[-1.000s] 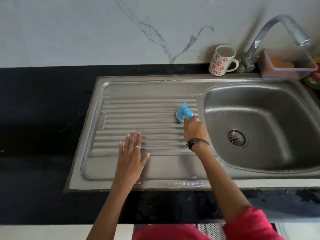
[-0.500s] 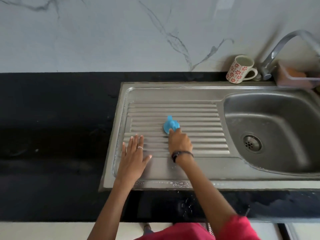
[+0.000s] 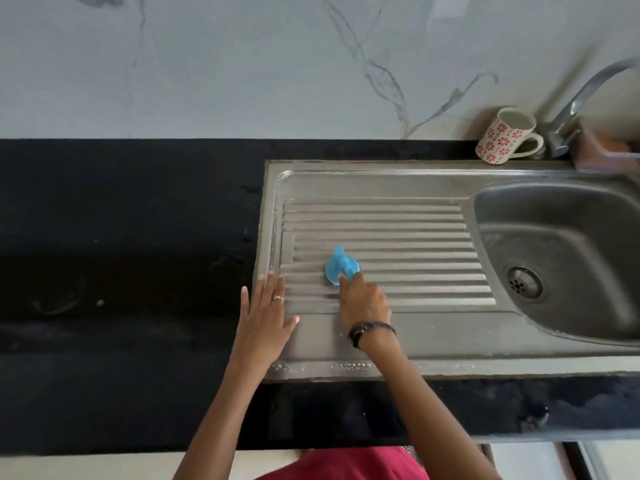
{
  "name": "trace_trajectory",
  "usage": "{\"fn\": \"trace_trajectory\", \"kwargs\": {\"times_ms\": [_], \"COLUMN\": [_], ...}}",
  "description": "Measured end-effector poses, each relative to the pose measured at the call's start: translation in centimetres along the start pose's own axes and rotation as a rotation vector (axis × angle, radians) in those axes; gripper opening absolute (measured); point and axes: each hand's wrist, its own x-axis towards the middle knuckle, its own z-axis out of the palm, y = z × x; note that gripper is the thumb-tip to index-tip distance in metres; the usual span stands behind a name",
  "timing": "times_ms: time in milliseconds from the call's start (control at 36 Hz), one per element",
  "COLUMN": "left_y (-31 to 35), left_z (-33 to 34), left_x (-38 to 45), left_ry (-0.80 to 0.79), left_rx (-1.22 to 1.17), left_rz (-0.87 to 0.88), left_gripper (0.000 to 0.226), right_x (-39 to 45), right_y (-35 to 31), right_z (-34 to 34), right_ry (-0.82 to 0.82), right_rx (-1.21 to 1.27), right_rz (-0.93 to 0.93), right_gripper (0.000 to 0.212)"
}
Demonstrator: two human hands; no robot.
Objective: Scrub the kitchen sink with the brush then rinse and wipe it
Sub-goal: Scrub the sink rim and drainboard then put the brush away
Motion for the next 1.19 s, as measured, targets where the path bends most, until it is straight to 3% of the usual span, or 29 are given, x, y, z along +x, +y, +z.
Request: {"fn": "trace_trajectory", "kwargs": {"times_ms": [222, 500, 806, 917, 1083, 1194], "left_y": [-2.4, -3.7, -3.9, -3.7, -2.6, -2.0], "left_z": [0.1, 0.5, 1.2, 1.2, 0.9, 0.8], "left_x": [-0.4, -0.7, -0.9, -0.6, 0.0, 0.0], "left_ry": [0.019, -0.004, -0.018, -0.025, -0.035, -0.022], "left_rx": [0.015, -0.041, 0.013, 0.014, 0.011, 0.014], "left_rz": [0.026, 0.088, 0.068, 0.092, 0.149, 0.154], "left_gripper": [0.075, 0.074, 0.076, 0.076, 0.076, 0.076], "right_x": [7.4, -2.8, 6.6, 5.3, 8.4, 9.3], "right_y": [-7.5, -4.0, -11.5, -7.4, 2.3, 3.5], "right_z": [0.9, 4.4, 4.3, 3.8, -3.1, -5.2], "right_ry": [0.002, 0.000, 0.073, 0.104, 0.277, 0.305], "right_rx": [0.092, -0.088, -0.001, -0.010, 0.005, 0.063], "right_rz": [-0.067, -0.071, -0.119, -0.060, 0.263, 0.387], "right_gripper": [0.044, 0.043, 0.040, 0.040, 0.045, 0.042]}}
